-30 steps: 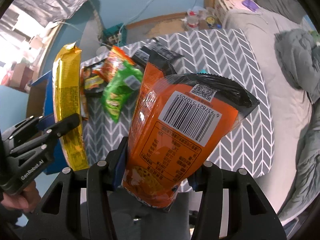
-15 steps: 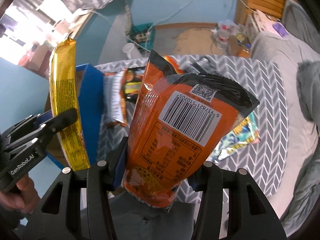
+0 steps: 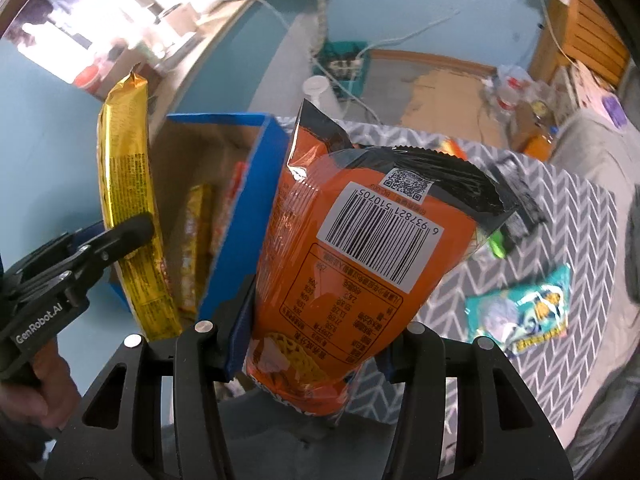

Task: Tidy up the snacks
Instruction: 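Carry the yellow wafer bar and orange bag over the box and drop them in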

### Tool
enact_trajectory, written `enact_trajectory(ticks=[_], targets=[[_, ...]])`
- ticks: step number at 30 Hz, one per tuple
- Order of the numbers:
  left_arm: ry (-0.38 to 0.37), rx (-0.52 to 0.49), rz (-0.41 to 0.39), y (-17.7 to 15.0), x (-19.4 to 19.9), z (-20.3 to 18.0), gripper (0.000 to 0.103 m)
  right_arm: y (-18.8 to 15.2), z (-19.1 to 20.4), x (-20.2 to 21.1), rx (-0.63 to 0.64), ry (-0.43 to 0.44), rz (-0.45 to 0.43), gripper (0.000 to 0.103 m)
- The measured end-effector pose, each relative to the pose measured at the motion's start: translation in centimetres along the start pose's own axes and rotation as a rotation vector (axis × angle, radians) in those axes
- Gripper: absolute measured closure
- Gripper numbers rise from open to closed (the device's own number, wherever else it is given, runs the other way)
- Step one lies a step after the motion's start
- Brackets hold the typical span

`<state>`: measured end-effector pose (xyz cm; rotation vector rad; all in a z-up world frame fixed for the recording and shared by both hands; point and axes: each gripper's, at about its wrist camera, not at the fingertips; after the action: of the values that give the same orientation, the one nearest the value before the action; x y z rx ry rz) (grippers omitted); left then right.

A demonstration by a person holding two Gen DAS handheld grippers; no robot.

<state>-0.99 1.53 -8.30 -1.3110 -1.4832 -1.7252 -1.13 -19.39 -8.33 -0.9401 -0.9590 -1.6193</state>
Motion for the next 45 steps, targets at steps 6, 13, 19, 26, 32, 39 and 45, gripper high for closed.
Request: enact_trajectory(ticks=[6,13,19,26,32,39,45], targets=[[0.038,0.044,-0.002,-1.0,0.3,3.4,0.075,0.4,4.2,-1.5,0.060,0.022,0.015,0.053],[0.075,0.099,0.008,-1.9,-0.1,7.4,0.075,1.1,8.5,-3.6,0.121,0.045,0.045,0.053],[0.083,0.137,0.025,-2.6,-1.0,9.7,0.075,1.5,11.3,-5.6,0.157,0.049,0.082,0.053],[0.101,0.137,0.055,-3.4,-2.5,11.2,0.075,1.6,13.2,-8.0,0.181,0.051,0.128,0.053],[0.112,0.135,0.079,-3.7,-3.3,11.9,0.074,2.0,14.8,-10.0,0.191,0.037,0.150,0.053],[0.121,0.178,0.107,-4.4,-4.0,13.1,0.074,2.2,15.8,-11.5,0.202,0.020,0.173,0.050],[0.140,0.186,0.095,-4.5,-3.3,13.4,0.060,2.4,16.0,-11.2,0.188,0.005,0.161,0.041]])
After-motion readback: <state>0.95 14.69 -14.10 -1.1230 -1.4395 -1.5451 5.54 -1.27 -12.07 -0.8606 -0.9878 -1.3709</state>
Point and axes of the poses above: each gripper's, at about its wrist camera, not at the fingertips, and x roughly against the way its jaws point, z to its left, y to its top, and after that the axes turned 14 degrees about -x, right-handed
